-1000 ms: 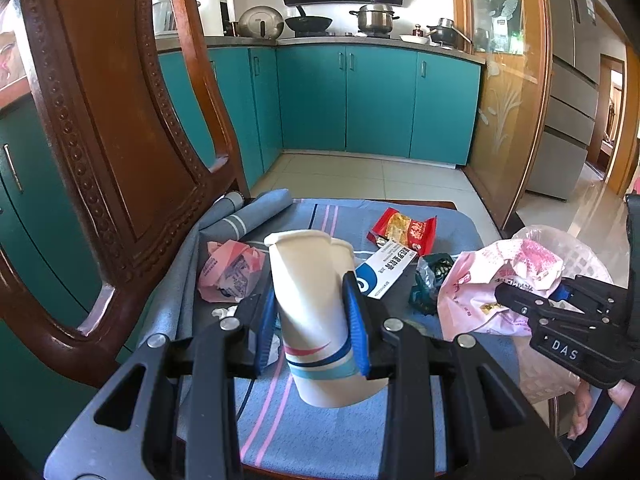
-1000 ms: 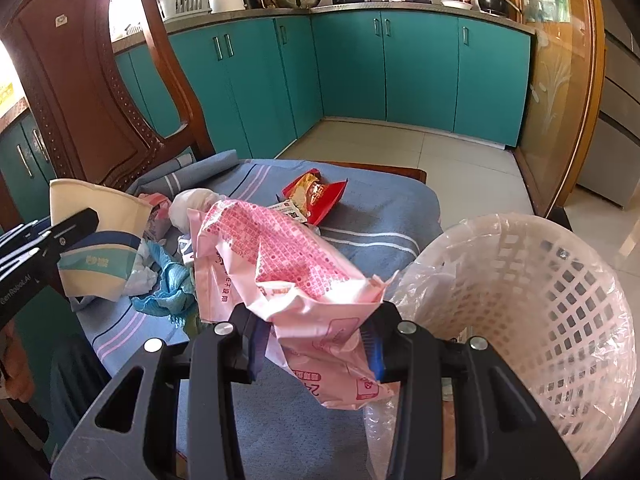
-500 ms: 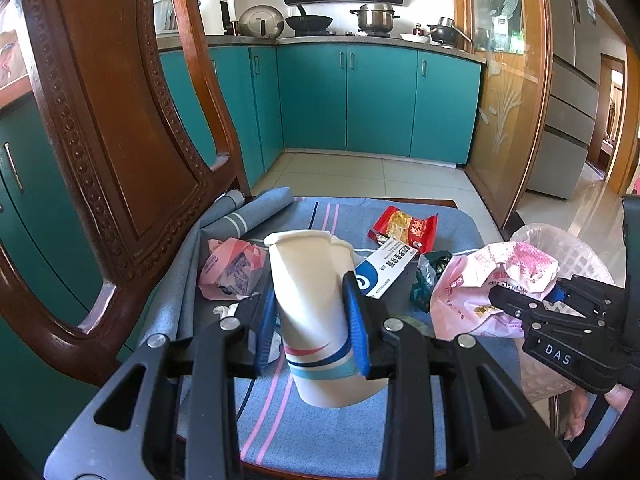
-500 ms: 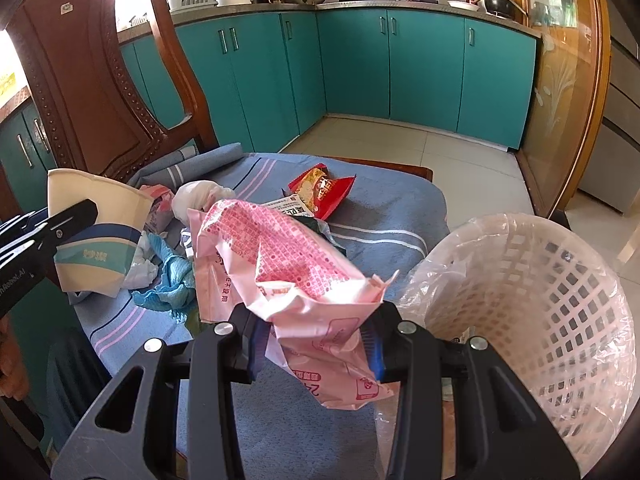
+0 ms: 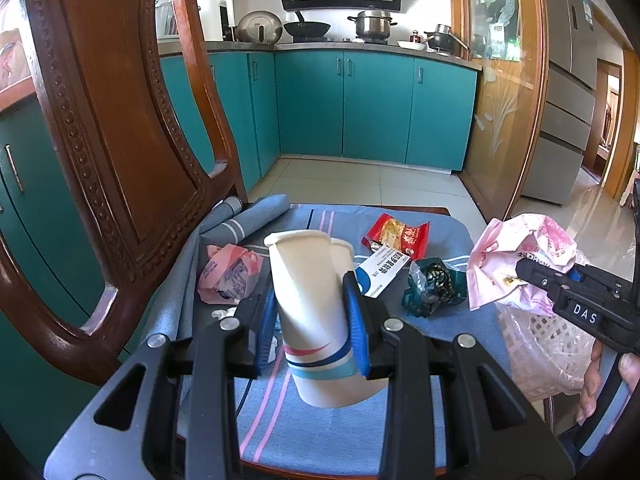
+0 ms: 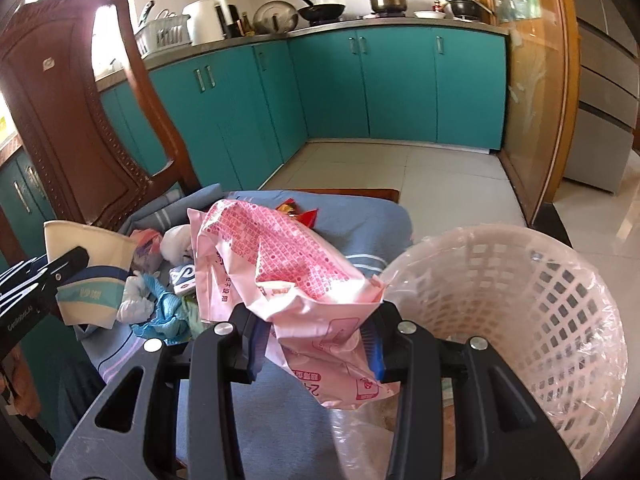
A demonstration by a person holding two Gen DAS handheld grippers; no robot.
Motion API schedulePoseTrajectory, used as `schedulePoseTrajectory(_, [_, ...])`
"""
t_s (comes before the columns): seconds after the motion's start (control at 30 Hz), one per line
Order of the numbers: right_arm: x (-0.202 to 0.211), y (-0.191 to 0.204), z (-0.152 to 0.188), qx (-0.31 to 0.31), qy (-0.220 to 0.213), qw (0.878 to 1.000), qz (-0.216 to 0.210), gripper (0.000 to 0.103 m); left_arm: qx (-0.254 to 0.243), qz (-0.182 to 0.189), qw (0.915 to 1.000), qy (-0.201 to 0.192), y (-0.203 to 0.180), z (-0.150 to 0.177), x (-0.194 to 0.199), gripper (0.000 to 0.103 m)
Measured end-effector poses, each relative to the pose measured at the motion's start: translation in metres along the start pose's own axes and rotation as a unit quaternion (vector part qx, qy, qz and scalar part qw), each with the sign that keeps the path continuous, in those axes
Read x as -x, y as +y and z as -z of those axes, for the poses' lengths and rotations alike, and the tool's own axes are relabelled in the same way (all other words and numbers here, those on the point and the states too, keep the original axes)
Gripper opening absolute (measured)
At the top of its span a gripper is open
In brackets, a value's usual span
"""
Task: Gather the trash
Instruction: 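Carry the pink bag and the paper cup toward the white basket with both tools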
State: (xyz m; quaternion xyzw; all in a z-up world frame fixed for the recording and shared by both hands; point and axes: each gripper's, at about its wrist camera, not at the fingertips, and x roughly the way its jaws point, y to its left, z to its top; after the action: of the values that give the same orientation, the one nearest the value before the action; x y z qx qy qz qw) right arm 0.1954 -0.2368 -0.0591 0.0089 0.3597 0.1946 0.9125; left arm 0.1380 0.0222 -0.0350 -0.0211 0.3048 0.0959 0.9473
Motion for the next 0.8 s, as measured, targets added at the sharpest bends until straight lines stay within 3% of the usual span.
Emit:
schedulePoseTrajectory(0.53, [-0.013,0.025,0.006,0.040,0.025,0.999,-0.011,0.040,-0.004,0.002,1.0000,0.003,-0.005,0.003,-0.002,0.033])
schedulePoseTrajectory(0.8, [0.013,-0.004,0.000,-0.004,-0.017,1.000,0.001,0.040,0.000,0.016,0.9999,-0.003,-0.007,-0.002,0.003,0.033])
